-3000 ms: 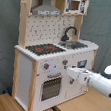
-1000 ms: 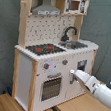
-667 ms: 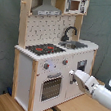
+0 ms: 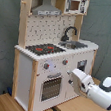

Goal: Play with the kitchen

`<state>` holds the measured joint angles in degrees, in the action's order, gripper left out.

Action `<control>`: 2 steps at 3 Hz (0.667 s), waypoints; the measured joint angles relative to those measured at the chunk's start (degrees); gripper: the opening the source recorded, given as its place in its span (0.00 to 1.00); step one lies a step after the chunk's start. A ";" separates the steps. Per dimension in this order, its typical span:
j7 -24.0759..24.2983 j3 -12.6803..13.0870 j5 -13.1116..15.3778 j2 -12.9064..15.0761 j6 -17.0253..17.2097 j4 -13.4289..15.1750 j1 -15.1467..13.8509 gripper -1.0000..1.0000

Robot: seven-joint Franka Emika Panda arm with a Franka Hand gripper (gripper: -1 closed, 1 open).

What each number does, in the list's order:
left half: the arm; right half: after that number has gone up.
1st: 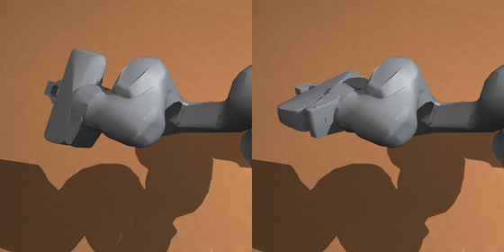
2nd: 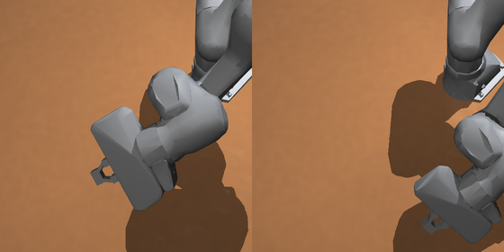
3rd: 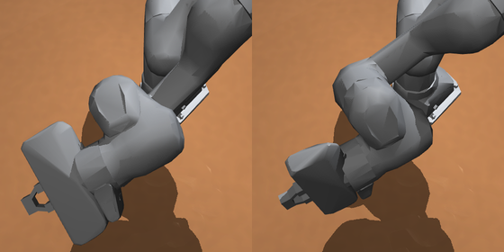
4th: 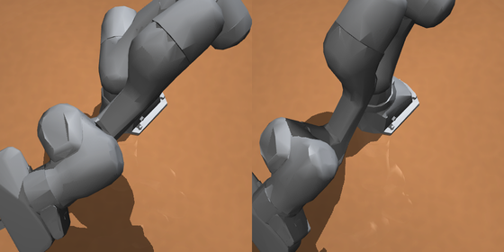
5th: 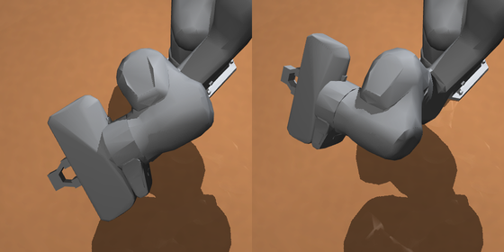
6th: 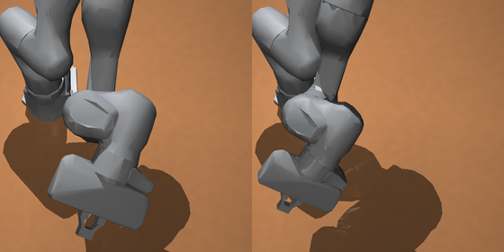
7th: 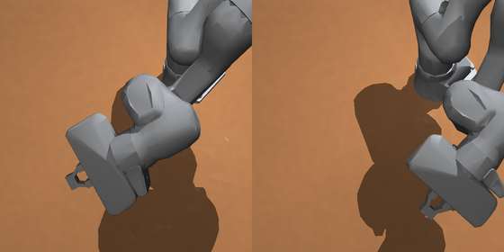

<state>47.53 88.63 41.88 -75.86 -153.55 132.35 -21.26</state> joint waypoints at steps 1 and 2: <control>5.03 0.01 0.01 -1.14 -1.84 0.06 -1.90 1.00; 10.01 0.01 0.01 -2.33 -3.68 0.18 -3.71 1.00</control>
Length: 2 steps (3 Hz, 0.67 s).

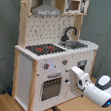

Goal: Play with the kitchen

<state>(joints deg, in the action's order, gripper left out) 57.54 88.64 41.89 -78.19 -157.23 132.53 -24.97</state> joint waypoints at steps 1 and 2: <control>5.89 0.20 0.00 -1.54 -2.27 0.36 -2.00 1.00; 11.13 1.22 0.00 -2.76 -3.66 0.92 -3.59 1.00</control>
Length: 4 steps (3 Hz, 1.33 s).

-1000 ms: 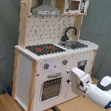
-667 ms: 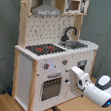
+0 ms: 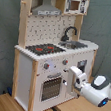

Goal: Play with the kitchen

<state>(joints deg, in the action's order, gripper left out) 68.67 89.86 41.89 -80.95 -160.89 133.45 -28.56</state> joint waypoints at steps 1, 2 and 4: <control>6.36 1.17 0.00 -1.67 -1.09 0.38 -1.10 1.00; 12.19 1.92 0.00 -3.31 -1.92 1.09 -1.35 1.00; 21.35 5.14 0.17 -4.18 -2.76 7.64 -2.06 1.00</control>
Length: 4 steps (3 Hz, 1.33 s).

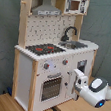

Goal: Play with the kitchen

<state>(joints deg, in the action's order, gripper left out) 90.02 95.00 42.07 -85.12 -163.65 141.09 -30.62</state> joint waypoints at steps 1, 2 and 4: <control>-0.49 -0.03 1.35 0.00 -2.32 0.07 -5.30 1.00; -4.18 -0.15 2.65 0.00 -6.40 -0.07 -7.41 1.00; -10.59 -1.23 2.66 0.00 -11.98 -2.87 -13.05 1.00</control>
<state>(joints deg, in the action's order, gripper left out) 79.43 93.77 44.72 -85.12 -175.63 138.22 -43.68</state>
